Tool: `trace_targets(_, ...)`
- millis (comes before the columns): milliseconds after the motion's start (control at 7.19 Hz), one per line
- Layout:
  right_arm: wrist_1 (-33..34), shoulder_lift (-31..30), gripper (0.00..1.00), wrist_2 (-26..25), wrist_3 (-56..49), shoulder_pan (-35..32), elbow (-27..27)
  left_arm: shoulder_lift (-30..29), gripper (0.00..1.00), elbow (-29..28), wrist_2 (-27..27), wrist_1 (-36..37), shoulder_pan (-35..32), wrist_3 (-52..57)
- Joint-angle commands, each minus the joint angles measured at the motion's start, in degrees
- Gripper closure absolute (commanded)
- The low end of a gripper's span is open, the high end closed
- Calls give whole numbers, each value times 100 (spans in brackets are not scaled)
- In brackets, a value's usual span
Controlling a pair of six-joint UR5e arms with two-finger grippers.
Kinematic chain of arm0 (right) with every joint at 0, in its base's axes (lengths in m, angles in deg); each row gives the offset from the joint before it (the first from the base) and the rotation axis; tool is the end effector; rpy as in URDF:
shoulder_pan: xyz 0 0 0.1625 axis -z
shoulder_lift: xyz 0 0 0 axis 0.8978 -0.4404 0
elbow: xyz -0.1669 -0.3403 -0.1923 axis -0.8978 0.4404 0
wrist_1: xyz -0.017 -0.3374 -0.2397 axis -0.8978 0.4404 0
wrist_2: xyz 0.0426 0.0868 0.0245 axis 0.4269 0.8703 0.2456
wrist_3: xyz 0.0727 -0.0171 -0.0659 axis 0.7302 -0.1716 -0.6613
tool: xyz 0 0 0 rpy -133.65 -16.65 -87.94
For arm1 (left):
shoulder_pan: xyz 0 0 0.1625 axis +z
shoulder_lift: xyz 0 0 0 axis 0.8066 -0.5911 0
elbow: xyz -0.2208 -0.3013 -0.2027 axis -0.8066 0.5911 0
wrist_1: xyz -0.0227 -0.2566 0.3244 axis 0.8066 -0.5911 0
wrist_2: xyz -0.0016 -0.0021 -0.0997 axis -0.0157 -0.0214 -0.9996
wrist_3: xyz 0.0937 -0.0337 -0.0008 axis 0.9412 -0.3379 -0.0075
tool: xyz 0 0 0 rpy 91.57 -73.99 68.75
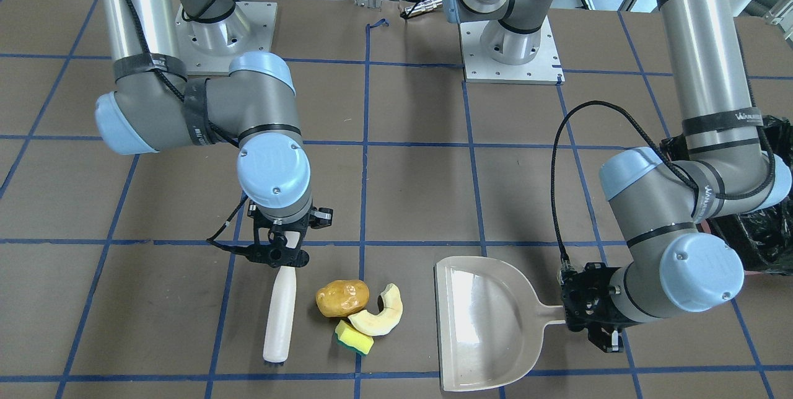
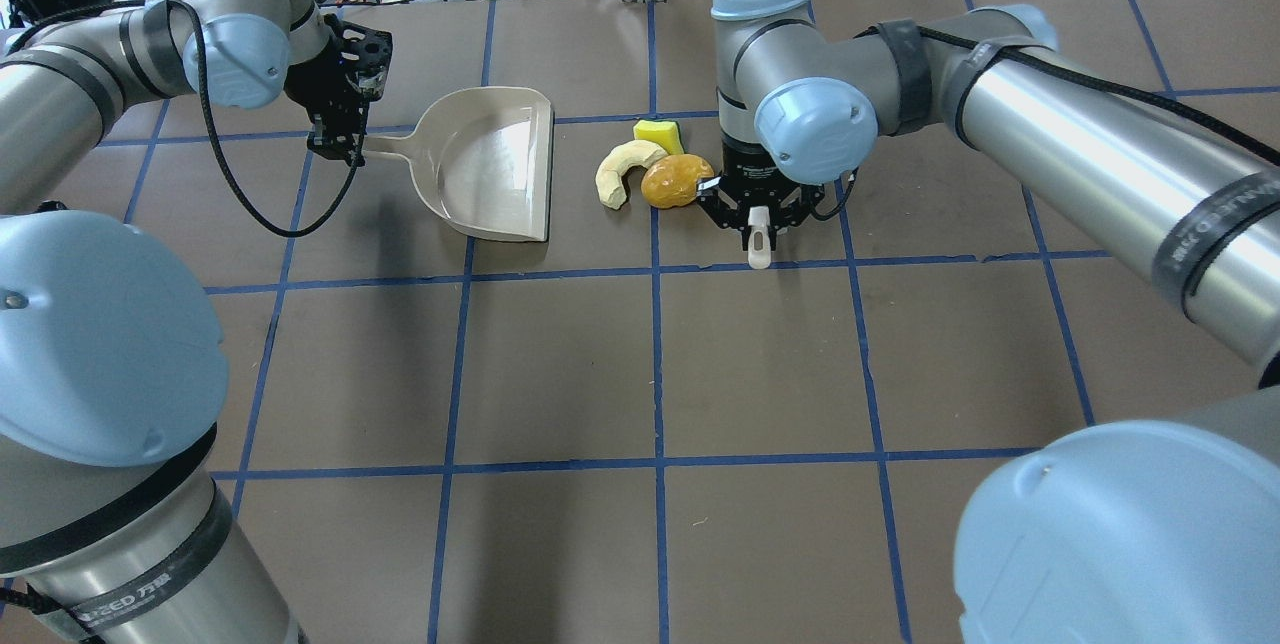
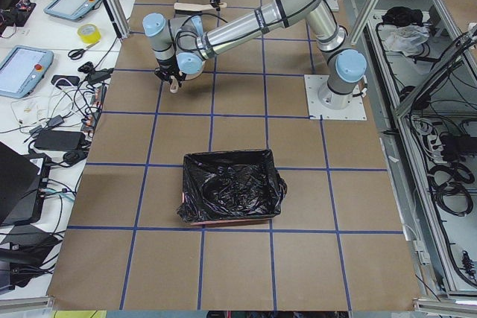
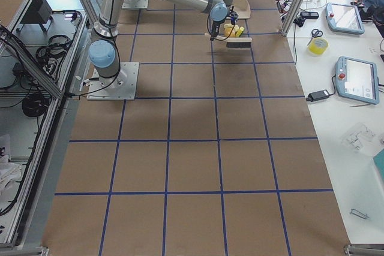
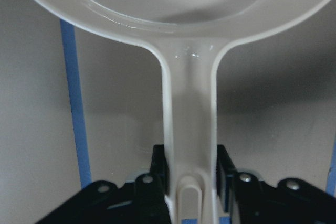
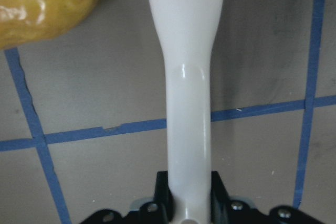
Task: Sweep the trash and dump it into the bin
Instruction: 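Sweep the banana, sponge and potato into the dustpan with the right gripper's brush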
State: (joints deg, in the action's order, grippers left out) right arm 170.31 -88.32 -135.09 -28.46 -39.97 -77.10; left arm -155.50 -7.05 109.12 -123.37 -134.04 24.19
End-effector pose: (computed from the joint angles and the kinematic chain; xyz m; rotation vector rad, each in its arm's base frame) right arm 0.2767 -0.5805 0.2420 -0.1559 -3.0234 -0.3061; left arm -0.0074 -0.7188 0.2356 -2.2050 -2.2052 -0.1108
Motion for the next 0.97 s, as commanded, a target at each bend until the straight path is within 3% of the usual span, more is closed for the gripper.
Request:
trace_targets(0,-23,112,82,441,488,-181,77,26,79,-8,62,0,-49,-76)
trace_targets(835,29,235,83,1314,1000,-506,199,0,79,-26,71,-9,-138,-235)
